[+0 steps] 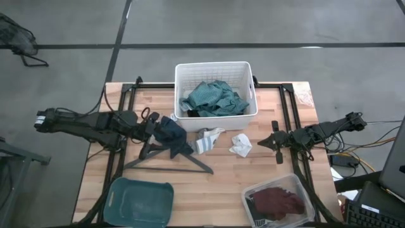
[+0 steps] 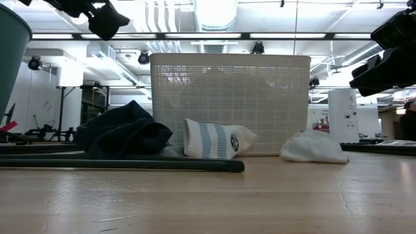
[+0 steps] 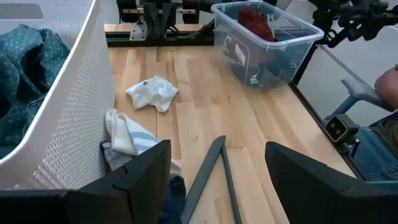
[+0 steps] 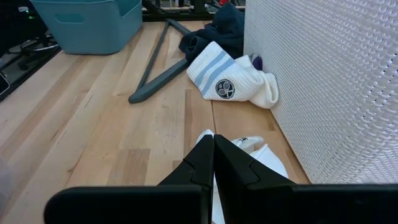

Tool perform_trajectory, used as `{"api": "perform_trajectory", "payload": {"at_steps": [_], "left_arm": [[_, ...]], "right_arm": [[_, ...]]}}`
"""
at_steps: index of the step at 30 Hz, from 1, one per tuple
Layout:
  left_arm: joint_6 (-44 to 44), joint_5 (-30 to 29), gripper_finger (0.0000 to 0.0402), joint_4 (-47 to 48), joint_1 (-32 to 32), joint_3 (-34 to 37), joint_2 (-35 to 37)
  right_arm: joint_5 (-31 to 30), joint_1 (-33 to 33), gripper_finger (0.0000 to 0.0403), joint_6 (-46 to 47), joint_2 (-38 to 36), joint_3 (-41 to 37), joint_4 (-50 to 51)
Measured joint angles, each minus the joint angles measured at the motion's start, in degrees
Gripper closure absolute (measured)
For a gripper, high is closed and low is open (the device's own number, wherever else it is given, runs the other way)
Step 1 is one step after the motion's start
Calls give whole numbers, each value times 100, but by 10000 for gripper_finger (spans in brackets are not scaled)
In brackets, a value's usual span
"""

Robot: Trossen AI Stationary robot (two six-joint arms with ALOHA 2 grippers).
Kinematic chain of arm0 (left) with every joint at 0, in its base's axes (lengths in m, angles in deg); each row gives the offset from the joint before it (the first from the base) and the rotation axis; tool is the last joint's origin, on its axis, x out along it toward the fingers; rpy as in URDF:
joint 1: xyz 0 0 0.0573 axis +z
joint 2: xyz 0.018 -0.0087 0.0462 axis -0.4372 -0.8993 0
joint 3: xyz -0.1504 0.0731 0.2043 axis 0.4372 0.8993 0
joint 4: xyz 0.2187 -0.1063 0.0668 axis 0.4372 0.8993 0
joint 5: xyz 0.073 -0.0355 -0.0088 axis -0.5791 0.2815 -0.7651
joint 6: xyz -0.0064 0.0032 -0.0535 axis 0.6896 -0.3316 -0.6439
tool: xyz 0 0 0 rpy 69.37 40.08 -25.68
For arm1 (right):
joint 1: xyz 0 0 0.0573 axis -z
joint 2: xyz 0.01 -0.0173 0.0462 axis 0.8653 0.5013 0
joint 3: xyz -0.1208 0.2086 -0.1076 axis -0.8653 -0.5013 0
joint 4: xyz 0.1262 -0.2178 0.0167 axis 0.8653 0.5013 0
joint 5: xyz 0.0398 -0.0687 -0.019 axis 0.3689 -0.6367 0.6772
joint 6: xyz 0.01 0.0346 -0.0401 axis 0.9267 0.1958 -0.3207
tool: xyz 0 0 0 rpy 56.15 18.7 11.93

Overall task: Pick & Place Cloths
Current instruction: Put the dark blue shorts into the transparent bin

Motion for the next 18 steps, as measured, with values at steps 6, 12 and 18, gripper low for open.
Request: {"api": "perform_trajectory", "payload": {"at_steps": [6,12,18], "left_arm": [[-48,-45,136,423,0,3,169],[-551,-274,136,1438,0,5,211],[-1027,-1450,136,1542,2,403,81]], "right_arm": [[1,0,394,0,-1,1,-2],[1,0,394,0,-1,0,1],[1,0,394,0,0,0,-1]]}}
